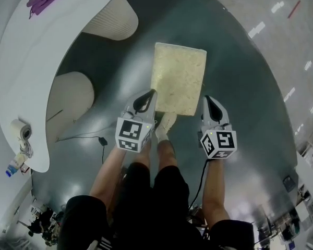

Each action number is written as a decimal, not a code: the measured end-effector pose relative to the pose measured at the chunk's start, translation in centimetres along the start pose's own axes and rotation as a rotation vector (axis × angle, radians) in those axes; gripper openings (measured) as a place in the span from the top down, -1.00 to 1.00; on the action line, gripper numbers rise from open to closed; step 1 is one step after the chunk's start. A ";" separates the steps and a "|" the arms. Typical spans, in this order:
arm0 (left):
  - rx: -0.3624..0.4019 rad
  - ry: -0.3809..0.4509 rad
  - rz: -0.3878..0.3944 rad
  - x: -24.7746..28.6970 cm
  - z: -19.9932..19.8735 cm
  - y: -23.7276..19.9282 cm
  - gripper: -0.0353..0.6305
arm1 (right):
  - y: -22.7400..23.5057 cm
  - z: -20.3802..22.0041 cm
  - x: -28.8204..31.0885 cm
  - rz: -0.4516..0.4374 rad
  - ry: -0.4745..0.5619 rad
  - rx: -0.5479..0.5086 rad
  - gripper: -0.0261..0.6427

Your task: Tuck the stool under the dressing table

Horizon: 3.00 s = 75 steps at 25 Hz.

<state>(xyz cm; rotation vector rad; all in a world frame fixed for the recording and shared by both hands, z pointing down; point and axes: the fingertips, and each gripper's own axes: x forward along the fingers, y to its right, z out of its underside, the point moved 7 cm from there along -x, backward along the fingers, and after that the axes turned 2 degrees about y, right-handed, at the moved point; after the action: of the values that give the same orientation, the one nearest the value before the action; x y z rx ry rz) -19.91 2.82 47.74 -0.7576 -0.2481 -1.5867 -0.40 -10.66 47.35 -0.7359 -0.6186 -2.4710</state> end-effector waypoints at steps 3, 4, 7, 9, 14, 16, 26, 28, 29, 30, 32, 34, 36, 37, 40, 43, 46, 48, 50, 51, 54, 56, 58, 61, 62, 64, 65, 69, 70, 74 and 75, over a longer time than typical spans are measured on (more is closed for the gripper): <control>-0.014 -0.019 0.002 1.8 1.8 -0.7 0.87 | 1.0 1.7 1.9 -0.004 -0.024 -0.001 0.91; -0.020 -0.026 0.001 2.4 2.4 -1.0 0.87 | 1.4 2.3 2.5 -0.006 -0.031 0.001 0.92; -0.030 -0.041 -0.008 4.3 4.3 -2.3 0.87 | 2.2 4.2 4.6 -0.015 -0.044 0.005 0.91; -0.033 -0.048 -0.013 5.5 5.6 -3.1 0.87 | 2.7 5.6 5.9 -0.018 -0.053 0.002 0.91; -0.043 -0.077 -0.016 7.9 9.1 -4.7 0.87 | 4.6 9.0 8.2 -0.009 -0.080 0.035 0.92; -0.038 -0.087 -0.011 8.7 10.0 -5.2 0.87 | 5.3 10.1 9.0 -0.005 -0.086 0.063 0.91; -0.078 -0.090 -0.008 11.6 12.5 -6.6 0.87 | 7.9 12.9 11.7 0.018 -0.106 0.064 0.91; -0.086 -0.095 -0.007 12.0 12.9 -6.9 0.88 | 8.2 13.1 12.1 0.029 -0.098 0.067 0.91; -0.088 -0.098 -0.004 12.2 13.0 -7.0 0.87 | 8.4 13.2 12.2 0.039 -0.091 0.070 0.91; -0.091 -0.099 0.000 12.3 13.0 -7.1 0.87 | 8.5 13.2 12.3 0.049 -0.085 0.075 0.91; -0.101 -0.096 0.002 12.6 12.9 -7.2 0.87 | 8.7 13.2 12.5 0.049 -0.089 0.093 0.84; -0.115 -0.097 0.000 12.7 12.9 -7.4 0.81 | 8.9 13.4 12.7 0.038 -0.100 0.122 0.75; -0.144 -0.102 0.004 12.8 13.1 -7.8 0.68 | 9.2 13.8 12.9 0.031 -0.111 0.149 0.65; -0.163 -0.104 0.009 13.0 13.2 -7.9 0.58 | 9.4 14.0 13.0 0.024 -0.116 0.162 0.57; -0.218 -0.112 0.020 13.4 13.5 -8.4 0.34 | 10.1 14.5 13.3 -0.010 -0.121 0.211 0.28; -0.259 -0.116 0.029 13.9 13.9 -8.8 0.09 | 10.9 15.1 13.6 -0.029 -0.118 0.274 0.11; -0.296 -0.106 0.040 14.6 14.4 -9.0 -0.22 | 11.3 15.8 14.1 -0.054 -0.128 0.306 -0.02; -0.310 -0.102 0.055 15.1 14.8 -9.0 -0.33 | 11.5 16.2 14.5 -0.061 -0.130 0.313 -0.08; -0.318 -0.105 0.062 15.6 15.3 -9.0 -0.42 | 11.8 16.7 14.9 -0.058 -0.131 0.322 -0.10; -0.321 -0.110 0.061 15.9 15.5 -9.1 -0.45 | 12.0 16.9 15.1 -0.056 -0.132 0.328 -0.11; -0.328 -0.126 0.067 16.6 16.2 -9.1 -0.48 | 12.5 17.4 15.5 -0.057 -0.131 0.345 -0.11; -0.338 -0.126 0.078 16.9 16.5 -9.1 -0.50 | 12.6 17.7 15.7 -0.071 -0.126 0.359 -0.11; -0.360 -0.120 0.088 17.2 16.8 -9.1 -0.52 | 12.7 17.8 15.8 -0.093 -0.121 0.374 -0.11; -0.379 -0.124 0.087 17.7 17.3 -9.3 -0.53 | 12.9 18.1 16.1 -0.124 -0.113 0.404 -0.11; -0.380 -0.129 0.086 17.8 17.5 -9.4 -0.53 | 13.0 18.2 16.2 -0.133 -0.109 0.412 -0.11; -0.375 -0.136 0.090 18.2 17.9 -9.3 -0.53 | 13.1 18.4 16.3 -0.152 -0.095 0.421 -0.11; -0.369 -0.136 0.092 18.3 18.1 -9.2 -0.53 | 13.1 18.4 16.4 -0.161 -0.085 0.423 -0.11; -0.358 -0.129 0.111 18.6 18.4 -9.2 -0.53 | 13.1 18.8 16.6 -0.186 -0.060 0.460 -0.10; -0.361 -0.128 0.120 18.7 18.5 -9.3 -0.53 | 13.1 18.9 16.6 -0.189 -0.055 0.466 -0.10; -0.417 -0.121 0.169 18.9 19.0 -9.2 -0.44 | 13.1 19.1 16.6 -0.204 -0.041 0.471 -0.08; -0.440 -0.116 0.178 19.0 19.2 -9.1 -0.41 | 13.1 19.2 16.6 -0.211 -0.039 0.478 -0.08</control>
<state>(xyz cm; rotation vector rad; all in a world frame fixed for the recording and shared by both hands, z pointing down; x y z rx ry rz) -22.09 0.11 76.03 -1.1798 0.0905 -1.4441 1.90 -15.76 75.34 -0.5495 -1.3000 -2.3487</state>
